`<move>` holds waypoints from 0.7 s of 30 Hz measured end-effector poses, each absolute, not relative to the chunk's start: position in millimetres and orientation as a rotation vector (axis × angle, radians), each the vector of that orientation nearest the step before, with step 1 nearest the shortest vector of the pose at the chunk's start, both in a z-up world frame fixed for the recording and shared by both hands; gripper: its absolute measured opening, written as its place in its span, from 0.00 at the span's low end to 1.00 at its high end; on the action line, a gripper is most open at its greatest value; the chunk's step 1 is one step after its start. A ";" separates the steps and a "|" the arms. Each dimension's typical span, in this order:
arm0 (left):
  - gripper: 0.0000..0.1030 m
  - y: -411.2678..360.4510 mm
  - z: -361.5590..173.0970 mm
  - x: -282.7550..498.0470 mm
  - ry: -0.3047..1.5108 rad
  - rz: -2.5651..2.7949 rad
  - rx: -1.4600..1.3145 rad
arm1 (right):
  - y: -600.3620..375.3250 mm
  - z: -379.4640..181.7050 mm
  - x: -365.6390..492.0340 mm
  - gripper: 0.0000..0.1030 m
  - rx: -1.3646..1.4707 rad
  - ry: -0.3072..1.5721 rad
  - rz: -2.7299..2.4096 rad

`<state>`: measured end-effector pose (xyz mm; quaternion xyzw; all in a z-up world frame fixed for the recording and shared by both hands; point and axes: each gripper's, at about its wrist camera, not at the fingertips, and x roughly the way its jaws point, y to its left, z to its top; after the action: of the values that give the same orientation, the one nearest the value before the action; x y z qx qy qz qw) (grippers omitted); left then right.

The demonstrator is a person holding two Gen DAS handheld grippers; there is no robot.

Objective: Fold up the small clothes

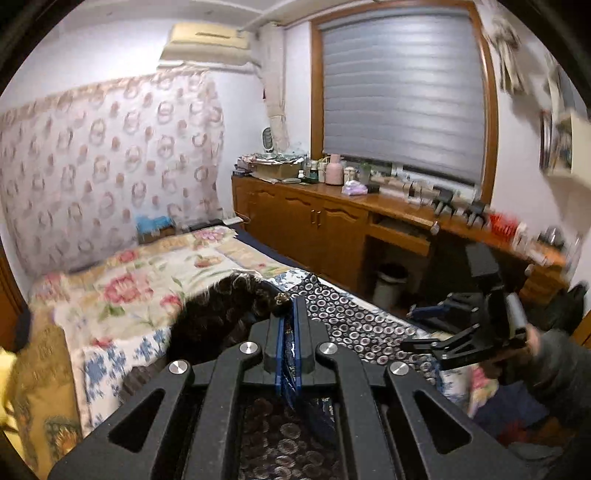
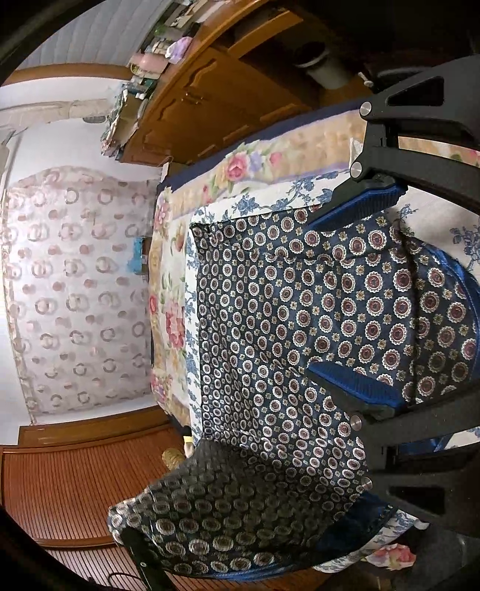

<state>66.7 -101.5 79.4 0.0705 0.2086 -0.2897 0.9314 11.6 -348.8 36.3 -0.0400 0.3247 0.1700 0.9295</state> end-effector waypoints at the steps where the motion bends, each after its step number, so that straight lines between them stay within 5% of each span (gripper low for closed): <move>1: 0.05 -105.2 77.0 67.3 0.433 -0.592 0.153 | -349.1 35.9 10.0 0.73 -0.082 0.665 0.349; 3: 0.13 -108.1 66.1 71.6 0.466 -0.579 0.161 | -349.8 34.5 9.5 0.73 -0.088 0.668 0.348; 5: 0.32 -104.0 57.8 75.7 0.499 -0.594 0.132 | -349.6 33.4 9.0 0.73 -0.096 0.671 0.346; 9: 0.40 -90.4 46.0 77.4 0.540 -0.581 0.079 | -347.1 31.2 14.7 0.73 -0.091 0.683 0.356; 13: 0.68 -77.9 37.5 74.4 0.548 -0.529 0.065 | -335.2 30.0 19.7 0.73 -0.101 0.690 0.372; 21: 0.74 -49.4 11.3 71.4 0.582 -0.430 0.048 | -295.8 21.9 43.4 0.73 -0.186 0.707 0.409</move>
<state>71.4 -49.4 11.3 0.0235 0.2848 -0.2105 0.9349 43.4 -295.8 21.9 -0.0903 0.3431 0.1985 0.9136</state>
